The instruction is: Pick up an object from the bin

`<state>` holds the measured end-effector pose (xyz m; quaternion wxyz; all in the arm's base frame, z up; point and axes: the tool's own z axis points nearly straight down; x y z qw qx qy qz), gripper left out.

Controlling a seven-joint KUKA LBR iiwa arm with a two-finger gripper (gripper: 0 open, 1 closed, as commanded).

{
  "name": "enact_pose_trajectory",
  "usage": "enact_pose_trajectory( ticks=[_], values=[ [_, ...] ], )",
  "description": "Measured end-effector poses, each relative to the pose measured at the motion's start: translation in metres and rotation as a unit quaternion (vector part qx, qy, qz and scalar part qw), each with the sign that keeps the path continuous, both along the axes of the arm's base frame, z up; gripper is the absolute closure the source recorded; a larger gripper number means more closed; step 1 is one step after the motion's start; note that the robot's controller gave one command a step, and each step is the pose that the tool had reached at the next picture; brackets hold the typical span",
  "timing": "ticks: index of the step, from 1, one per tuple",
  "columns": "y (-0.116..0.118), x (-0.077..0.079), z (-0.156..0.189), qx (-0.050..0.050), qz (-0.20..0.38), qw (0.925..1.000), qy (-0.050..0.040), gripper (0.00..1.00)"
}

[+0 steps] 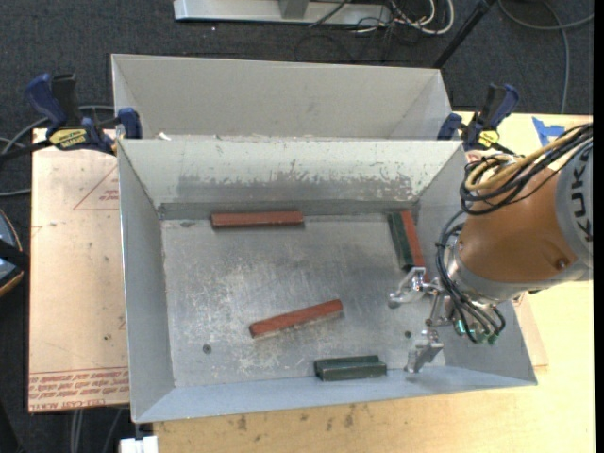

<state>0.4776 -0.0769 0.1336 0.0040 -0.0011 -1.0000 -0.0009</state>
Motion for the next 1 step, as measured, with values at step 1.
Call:
enact_pose_trajectory(
  ticks=[1],
  values=[
    [0.0003, 0.0021, 0.0038, -0.001, 0.001, 1.0000, -0.0039, 0.00]
  ],
)
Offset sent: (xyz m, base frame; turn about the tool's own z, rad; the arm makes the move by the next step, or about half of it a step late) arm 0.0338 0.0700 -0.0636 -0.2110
